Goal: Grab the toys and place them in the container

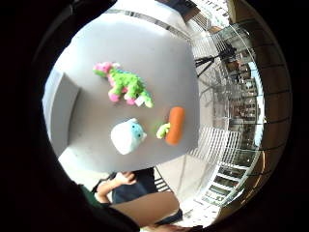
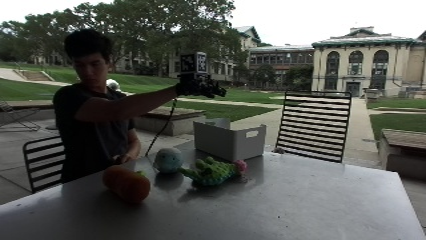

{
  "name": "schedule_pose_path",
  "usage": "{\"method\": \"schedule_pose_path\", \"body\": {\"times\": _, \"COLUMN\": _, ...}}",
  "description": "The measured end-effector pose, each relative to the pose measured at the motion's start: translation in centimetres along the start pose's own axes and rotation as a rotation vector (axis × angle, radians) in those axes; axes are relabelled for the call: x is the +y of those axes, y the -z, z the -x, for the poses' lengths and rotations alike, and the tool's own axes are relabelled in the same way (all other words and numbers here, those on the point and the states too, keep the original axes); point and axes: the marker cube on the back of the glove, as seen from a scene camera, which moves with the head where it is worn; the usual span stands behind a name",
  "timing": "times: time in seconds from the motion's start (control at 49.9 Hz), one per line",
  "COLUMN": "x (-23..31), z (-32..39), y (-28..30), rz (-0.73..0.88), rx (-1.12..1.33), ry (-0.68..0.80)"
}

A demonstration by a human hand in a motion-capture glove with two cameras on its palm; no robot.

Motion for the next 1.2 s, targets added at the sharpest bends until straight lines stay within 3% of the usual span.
{"method": "schedule_pose_path", "body": {"times": 0.702, "x": 2.4, "z": -3.5, "y": -1.7, "rz": -0.009, "rx": 0.039, "ry": -0.018}}
{"method": "schedule_pose_path", "body": {"times": 0.962, "x": 3.6, "z": -9.3, "y": -6.3, "rz": -0.003, "rx": 0.039, "ry": -0.022}}
{"method": "schedule_pose_path", "body": {"times": 1.203, "x": 9.5, "z": -9.4, "y": -14.0, "rz": 0.120, "rx": -0.072, "ry": -0.044}}
